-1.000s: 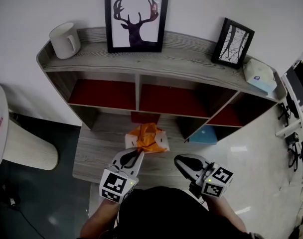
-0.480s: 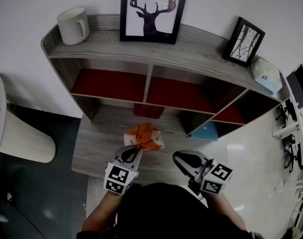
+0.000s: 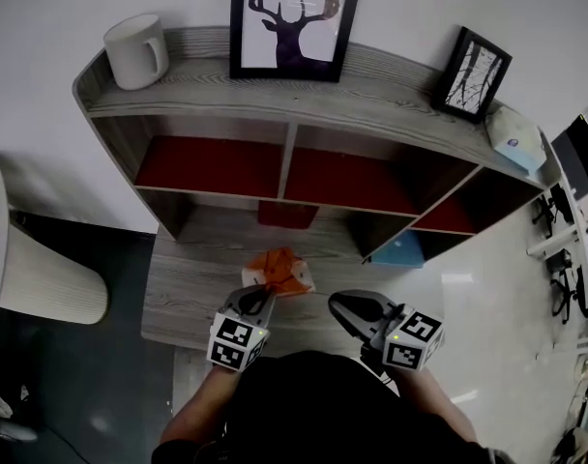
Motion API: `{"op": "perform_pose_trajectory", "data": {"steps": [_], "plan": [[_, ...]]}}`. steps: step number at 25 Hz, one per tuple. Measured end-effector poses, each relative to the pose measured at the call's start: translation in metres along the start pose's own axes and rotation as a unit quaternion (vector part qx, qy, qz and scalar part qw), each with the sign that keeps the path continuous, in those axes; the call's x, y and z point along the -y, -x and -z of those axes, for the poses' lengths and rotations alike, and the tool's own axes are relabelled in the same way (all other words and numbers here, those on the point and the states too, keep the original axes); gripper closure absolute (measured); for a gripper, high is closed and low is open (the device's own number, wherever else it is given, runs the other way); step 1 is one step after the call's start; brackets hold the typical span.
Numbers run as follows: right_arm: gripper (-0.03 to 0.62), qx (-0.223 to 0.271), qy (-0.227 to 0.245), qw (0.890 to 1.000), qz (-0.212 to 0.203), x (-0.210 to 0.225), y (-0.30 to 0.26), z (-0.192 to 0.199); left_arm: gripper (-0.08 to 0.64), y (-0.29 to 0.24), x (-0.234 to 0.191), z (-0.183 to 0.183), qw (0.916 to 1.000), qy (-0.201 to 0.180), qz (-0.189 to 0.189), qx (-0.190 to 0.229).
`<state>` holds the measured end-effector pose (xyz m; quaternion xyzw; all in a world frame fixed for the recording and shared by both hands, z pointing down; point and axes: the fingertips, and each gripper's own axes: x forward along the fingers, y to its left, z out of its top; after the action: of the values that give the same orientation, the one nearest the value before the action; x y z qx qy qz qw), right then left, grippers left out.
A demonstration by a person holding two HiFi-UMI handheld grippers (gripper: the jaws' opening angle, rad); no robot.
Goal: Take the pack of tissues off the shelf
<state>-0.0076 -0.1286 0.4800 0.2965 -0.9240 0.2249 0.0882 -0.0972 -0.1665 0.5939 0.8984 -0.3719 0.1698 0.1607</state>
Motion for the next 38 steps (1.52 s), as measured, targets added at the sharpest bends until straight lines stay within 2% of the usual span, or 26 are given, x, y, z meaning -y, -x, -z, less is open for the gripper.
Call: {"op": "perform_pose_trajectory", "data": {"steps": [5, 9, 15, 18, 20, 22, 26, 34, 38], "plan": [[0.571, 0.005, -0.005, 1.000, 0.012, 0.000, -0.002, 0.002, 0.543, -0.018, -0.012, 0.019, 0.9996, -0.028, -0.002, -0.007], [0.571, 0.005, -0.009, 1.000, 0.016, -0.005, -0.005, 0.007, 0.543, -0.033, -0.018, 0.037, 0.9992, -0.032, 0.009, -0.024], [0.571, 0.009, -0.019, 0.999, 0.037, -0.002, -0.002, 0.010, 0.540, -0.046, -0.020, 0.046, 0.9982, -0.040, 0.030, -0.032], [0.571, 0.009, -0.020, 0.999, 0.040, -0.003, -0.004, 0.011, 0.506, -0.050, -0.025, 0.052, 0.9983, -0.032, 0.034, -0.034], [0.571, 0.012, -0.021, 0.999, 0.042, -0.003, -0.005, 0.011, 0.453, -0.049, -0.028, 0.052, 0.9988, -0.016, 0.035, -0.030], [0.571, 0.015, -0.021, 0.999, 0.046, -0.002, -0.005, 0.009, 0.423, -0.045, -0.028, 0.046, 0.9989, -0.002, 0.039, -0.026], [0.571, 0.028, -0.020, 0.998, 0.053, 0.001, -0.001, 0.002, 0.423, -0.030, -0.029, 0.028, 0.9991, 0.004, 0.041, -0.008], [0.571, 0.053, -0.019, 0.997, 0.061, 0.017, 0.024, -0.011, 0.423, -0.010, -0.021, -0.031, 0.9984, -0.017, 0.025, 0.048], [0.571, 0.078, -0.003, 0.995, 0.054, 0.023, 0.041, -0.035, 0.466, 0.003, -0.001, -0.073, 0.9955, -0.042, 0.025, 0.081]]}}
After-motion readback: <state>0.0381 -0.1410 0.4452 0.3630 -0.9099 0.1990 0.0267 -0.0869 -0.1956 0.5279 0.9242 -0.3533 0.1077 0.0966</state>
